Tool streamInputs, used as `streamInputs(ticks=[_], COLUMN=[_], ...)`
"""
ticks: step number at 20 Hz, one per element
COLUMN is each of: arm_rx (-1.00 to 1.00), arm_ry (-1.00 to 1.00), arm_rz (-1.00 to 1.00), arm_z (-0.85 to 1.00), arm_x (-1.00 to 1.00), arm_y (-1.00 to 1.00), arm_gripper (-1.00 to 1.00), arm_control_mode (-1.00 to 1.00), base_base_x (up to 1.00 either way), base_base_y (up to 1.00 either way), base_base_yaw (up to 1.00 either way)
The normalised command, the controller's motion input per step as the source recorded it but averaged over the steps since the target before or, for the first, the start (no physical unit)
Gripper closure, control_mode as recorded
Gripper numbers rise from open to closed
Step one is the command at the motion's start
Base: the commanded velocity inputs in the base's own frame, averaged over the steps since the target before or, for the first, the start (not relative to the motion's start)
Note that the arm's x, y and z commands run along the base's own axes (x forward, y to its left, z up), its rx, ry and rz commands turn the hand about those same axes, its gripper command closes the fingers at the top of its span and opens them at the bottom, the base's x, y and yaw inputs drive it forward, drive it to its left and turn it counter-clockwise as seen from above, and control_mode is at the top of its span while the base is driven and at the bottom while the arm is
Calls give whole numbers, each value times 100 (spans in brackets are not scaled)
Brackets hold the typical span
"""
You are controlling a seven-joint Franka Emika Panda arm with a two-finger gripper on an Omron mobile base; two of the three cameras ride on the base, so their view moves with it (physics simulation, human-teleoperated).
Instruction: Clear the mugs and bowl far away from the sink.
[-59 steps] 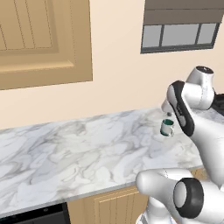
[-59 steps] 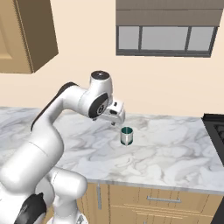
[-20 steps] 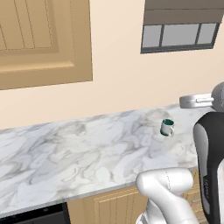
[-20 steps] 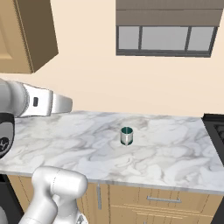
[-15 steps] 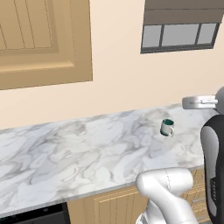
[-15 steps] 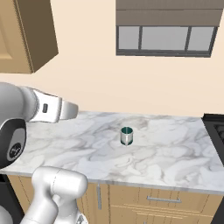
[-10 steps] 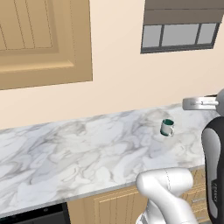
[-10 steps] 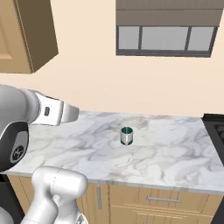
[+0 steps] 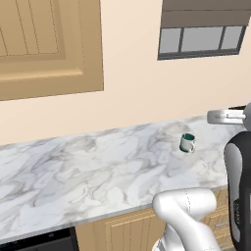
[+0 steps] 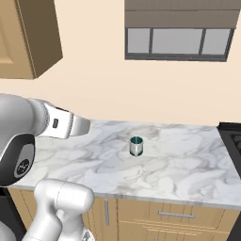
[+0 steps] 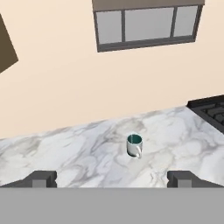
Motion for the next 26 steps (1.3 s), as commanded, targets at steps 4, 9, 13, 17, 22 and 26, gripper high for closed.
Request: streamInputs(ticks=[4, 9, 13, 17, 22, 26], arm_rx=[0, 0, 0, 0, 0, 0], arm_ry=[-4, -4, 0, 0, 0, 0], arm_rz=[-18, -21, 0, 0, 0, 0], arm_z=[-3, -2, 0, 0, 0, 0], arm_x=[0, 0, 0, 0, 0, 0], arm_y=[-6, -6, 0, 0, 0, 0], arm_gripper=[-100, -100, -100, -100, -100, -100], arm_control_mode=[-100, -100, 100, 100, 100, 100], base_base_x=[0, 0, -2, -18, -32, -4], base_base_y=[0, 0, -17, -35, -44, -13], base_base_yaw=[0, 0, -23, -35, -61, -85])
